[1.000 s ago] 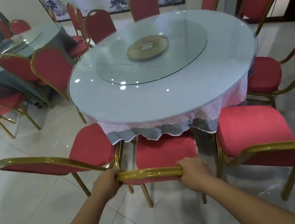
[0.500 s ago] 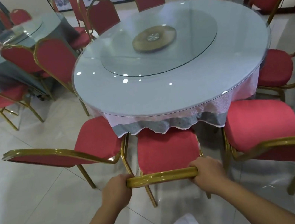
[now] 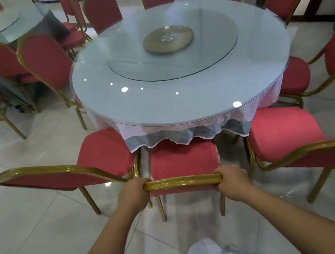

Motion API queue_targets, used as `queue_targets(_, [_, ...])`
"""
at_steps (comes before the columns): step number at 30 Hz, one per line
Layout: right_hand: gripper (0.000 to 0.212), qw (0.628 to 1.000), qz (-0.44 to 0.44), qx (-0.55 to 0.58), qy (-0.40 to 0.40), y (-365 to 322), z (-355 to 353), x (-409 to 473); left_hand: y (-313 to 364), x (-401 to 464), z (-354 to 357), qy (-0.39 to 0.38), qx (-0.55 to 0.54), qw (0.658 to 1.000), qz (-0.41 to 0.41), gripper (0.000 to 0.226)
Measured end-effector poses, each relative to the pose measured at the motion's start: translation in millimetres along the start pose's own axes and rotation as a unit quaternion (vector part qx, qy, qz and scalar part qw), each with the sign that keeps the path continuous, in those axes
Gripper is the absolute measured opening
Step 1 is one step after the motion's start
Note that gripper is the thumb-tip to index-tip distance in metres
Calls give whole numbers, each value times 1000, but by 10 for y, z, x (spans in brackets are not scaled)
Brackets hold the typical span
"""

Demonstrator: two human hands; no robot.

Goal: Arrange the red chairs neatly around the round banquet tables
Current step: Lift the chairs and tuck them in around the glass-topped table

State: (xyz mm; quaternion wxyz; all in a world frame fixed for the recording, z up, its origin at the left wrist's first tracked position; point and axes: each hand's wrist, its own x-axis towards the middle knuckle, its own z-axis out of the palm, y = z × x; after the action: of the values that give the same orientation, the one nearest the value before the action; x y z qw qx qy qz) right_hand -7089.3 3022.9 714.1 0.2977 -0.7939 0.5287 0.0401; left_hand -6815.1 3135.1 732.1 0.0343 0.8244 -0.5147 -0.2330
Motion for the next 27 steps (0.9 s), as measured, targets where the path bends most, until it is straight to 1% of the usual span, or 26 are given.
queue_targets(4, [9,1000,9,5,0,-216,111,-52,-217,50,-90,-5,-8,1000,15,38])
queue_targets(8, [5,1000,23,11,11,-334,197,-62,-305,86,-158,-1,-3,1000,31,35])
queue_targets(12, [14,999,40,-8,14,-358,174,-108,-292,89,-156,2,-8,999,44,33])
queue_targets(15, [26,997,69,-24,17,-430,139,-170,-306,104,-120,13,-31,998,54,35])
queue_targets(16, [34,996,81,-25,15,-453,136,-193,-316,107,-105,15,-35,998,57,37])
queue_targets(18, [60,994,103,-4,17,-454,173,-249,-349,122,-75,13,-49,997,59,42])
queue_targets(20, [79,994,103,32,34,-404,239,-368,-373,128,-72,-4,-62,997,49,46])
queue_targets(23, [88,994,79,46,60,-253,324,-666,-279,38,-104,-24,0,999,37,64])
queue_targets(25, [90,991,73,83,69,-152,333,-882,-53,-130,-127,-18,7,998,67,68])
queue_targets(27, [84,984,70,149,74,-49,312,-1047,256,-307,-106,7,15,993,120,65])
